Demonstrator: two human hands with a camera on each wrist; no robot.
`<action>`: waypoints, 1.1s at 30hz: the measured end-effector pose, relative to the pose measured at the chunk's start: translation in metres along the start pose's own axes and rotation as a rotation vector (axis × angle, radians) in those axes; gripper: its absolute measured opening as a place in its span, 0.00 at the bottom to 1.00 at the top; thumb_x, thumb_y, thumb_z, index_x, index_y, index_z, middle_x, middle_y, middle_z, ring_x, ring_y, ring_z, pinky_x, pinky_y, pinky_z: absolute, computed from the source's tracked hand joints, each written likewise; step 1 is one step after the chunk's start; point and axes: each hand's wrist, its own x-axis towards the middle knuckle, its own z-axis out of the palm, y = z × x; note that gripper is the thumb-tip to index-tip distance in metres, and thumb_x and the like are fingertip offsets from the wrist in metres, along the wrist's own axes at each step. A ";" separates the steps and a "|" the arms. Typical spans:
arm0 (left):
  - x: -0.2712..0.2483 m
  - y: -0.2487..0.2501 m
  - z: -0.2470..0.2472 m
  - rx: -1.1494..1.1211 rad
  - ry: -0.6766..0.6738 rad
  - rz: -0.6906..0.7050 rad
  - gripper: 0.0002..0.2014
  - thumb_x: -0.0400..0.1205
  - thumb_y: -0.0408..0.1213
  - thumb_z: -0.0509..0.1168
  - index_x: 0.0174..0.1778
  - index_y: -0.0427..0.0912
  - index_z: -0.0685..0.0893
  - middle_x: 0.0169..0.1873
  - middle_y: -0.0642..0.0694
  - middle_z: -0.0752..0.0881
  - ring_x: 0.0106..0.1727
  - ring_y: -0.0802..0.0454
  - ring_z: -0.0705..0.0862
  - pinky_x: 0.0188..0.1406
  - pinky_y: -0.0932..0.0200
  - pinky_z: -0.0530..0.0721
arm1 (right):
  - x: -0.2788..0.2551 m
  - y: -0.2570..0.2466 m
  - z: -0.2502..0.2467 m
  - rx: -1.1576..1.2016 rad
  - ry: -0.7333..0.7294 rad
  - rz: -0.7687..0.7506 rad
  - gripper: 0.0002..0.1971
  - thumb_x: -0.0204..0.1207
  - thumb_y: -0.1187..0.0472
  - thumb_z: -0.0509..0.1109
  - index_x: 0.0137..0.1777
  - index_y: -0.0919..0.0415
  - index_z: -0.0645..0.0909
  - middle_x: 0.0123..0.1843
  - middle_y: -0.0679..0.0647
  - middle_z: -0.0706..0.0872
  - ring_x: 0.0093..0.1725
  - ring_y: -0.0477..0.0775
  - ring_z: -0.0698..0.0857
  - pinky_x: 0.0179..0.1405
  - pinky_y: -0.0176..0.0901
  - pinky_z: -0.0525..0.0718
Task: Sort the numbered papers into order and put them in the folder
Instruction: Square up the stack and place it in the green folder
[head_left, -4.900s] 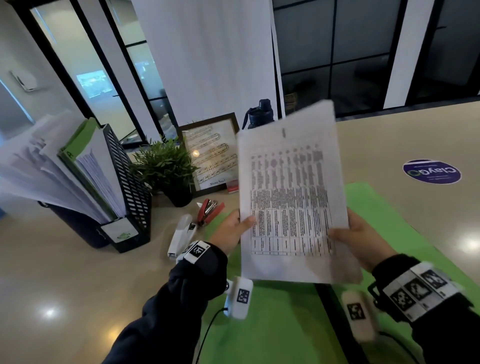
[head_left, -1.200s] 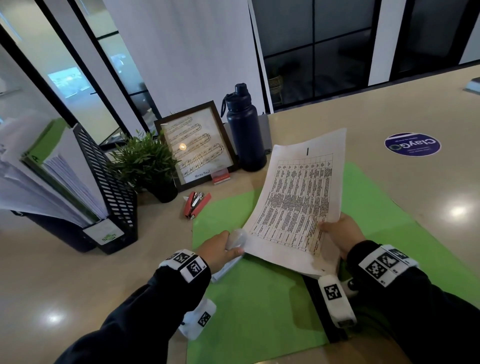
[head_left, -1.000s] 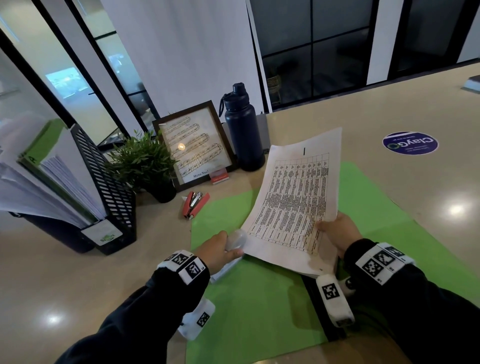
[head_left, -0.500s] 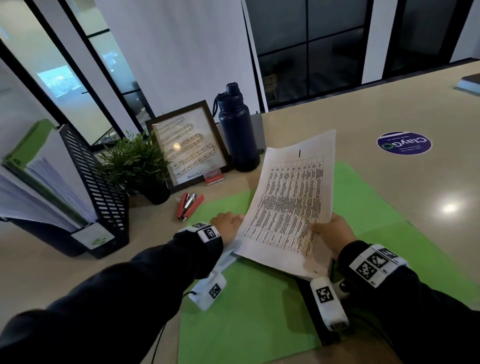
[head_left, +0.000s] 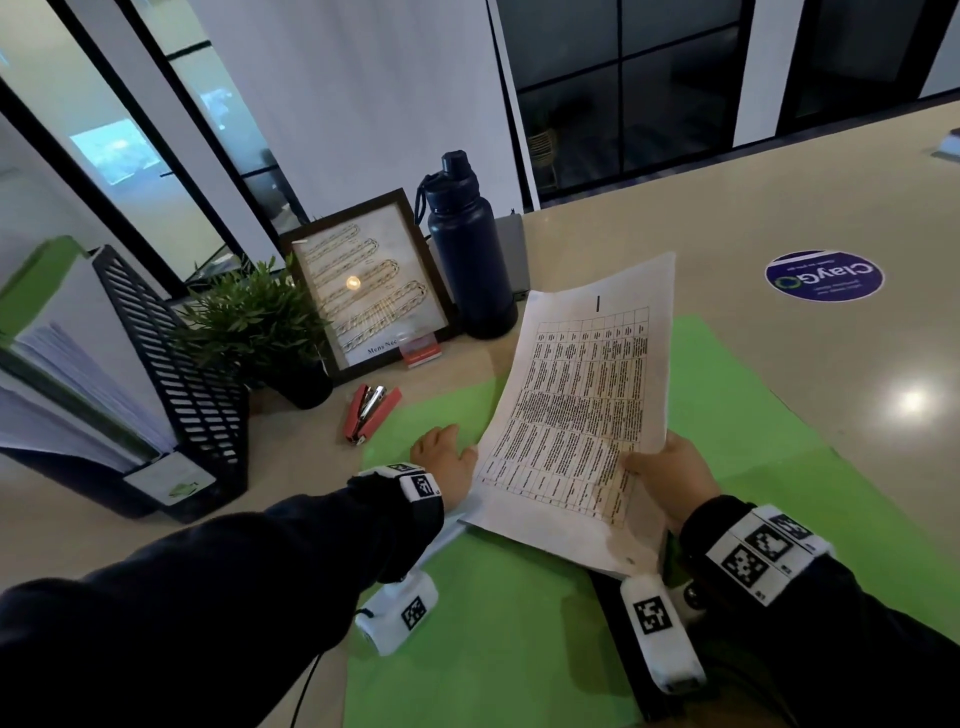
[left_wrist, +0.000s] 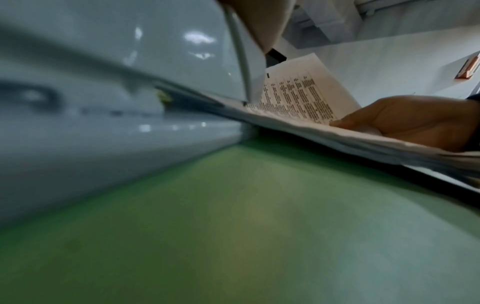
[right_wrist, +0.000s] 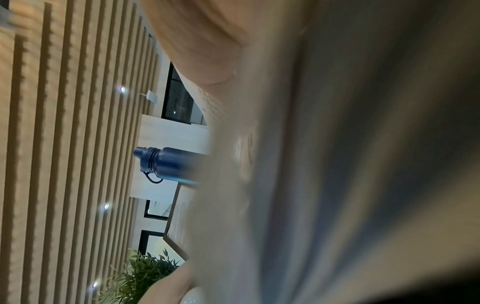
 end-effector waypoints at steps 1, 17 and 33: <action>0.000 0.000 0.000 0.002 -0.005 0.003 0.26 0.86 0.42 0.51 0.80 0.40 0.58 0.80 0.39 0.60 0.80 0.40 0.57 0.80 0.45 0.57 | 0.001 0.001 0.000 0.003 -0.001 -0.001 0.19 0.78 0.71 0.65 0.68 0.64 0.75 0.56 0.61 0.85 0.49 0.61 0.83 0.52 0.54 0.83; -0.006 0.010 -0.004 0.289 -0.097 0.081 0.33 0.84 0.32 0.49 0.82 0.54 0.41 0.83 0.51 0.44 0.84 0.48 0.44 0.80 0.34 0.49 | 0.017 0.015 -0.002 0.027 -0.045 -0.026 0.10 0.78 0.70 0.64 0.53 0.55 0.78 0.43 0.53 0.88 0.43 0.57 0.88 0.36 0.46 0.84; -0.005 0.025 -0.014 0.266 -0.147 0.092 0.38 0.80 0.25 0.53 0.82 0.53 0.43 0.84 0.48 0.47 0.84 0.44 0.47 0.79 0.30 0.47 | 0.004 0.002 -0.001 -0.051 0.009 -0.025 0.17 0.78 0.70 0.64 0.67 0.63 0.77 0.56 0.59 0.86 0.49 0.58 0.84 0.50 0.49 0.83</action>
